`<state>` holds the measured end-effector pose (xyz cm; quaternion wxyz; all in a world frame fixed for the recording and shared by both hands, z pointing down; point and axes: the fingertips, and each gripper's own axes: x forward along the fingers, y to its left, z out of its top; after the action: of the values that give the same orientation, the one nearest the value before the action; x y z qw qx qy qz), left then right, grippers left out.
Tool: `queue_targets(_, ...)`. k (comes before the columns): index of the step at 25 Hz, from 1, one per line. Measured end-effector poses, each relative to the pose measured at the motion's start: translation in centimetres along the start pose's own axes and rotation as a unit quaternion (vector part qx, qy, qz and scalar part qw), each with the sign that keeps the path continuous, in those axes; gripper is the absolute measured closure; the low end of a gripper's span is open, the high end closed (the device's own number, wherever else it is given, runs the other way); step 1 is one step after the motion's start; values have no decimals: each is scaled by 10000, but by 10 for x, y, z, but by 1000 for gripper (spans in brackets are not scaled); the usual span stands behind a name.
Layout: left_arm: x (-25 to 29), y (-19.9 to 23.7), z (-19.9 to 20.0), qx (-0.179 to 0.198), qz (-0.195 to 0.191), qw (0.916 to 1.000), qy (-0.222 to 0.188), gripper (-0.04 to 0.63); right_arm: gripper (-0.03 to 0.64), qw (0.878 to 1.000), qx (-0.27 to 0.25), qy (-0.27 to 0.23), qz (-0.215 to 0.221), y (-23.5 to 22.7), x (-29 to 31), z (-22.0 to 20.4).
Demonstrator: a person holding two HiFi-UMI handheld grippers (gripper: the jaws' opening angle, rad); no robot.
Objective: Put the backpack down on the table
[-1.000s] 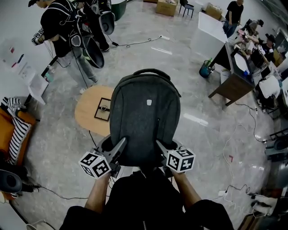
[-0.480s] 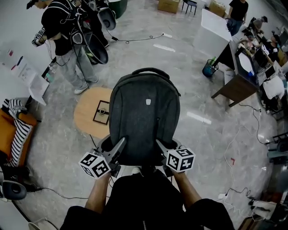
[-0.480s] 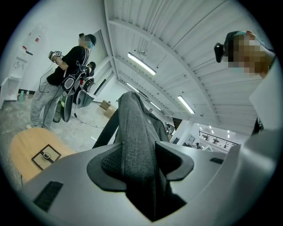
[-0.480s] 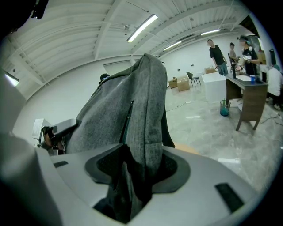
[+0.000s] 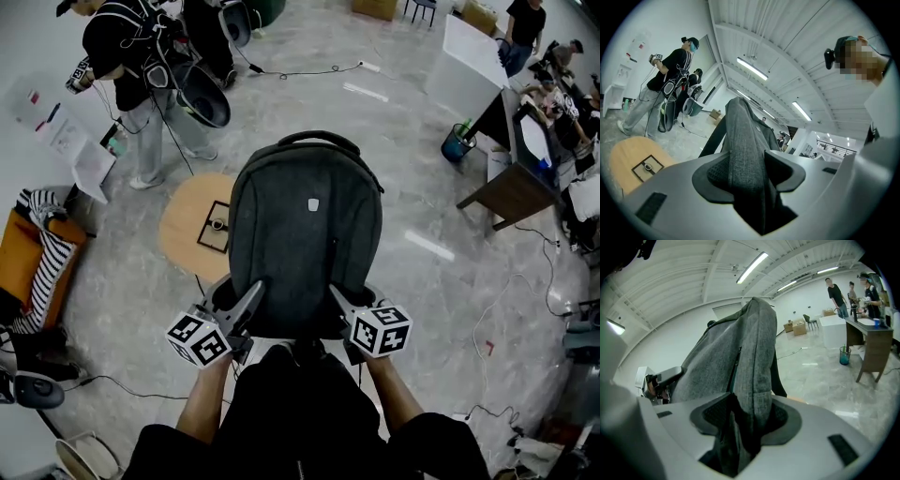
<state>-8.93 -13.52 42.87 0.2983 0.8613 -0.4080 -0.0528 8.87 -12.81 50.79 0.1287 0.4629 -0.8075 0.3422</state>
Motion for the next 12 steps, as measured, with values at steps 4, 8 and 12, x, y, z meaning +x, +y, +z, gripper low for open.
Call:
queue_targets(4, 4, -2, -8, -16, 141, 9999, -76, 382, 419, 9999, -79, 31, 83, -10, 2, -2)
queue_targets(8, 4, -1, -21, -35, 263, 9996, -102, 383, 419, 9998, -65, 127, 168, -16, 4, -12)
queue_targets(12, -3, 4, -28, -110, 426, 9990, -4, 383, 417, 9993, -31, 263, 248, -13, 10, -23)
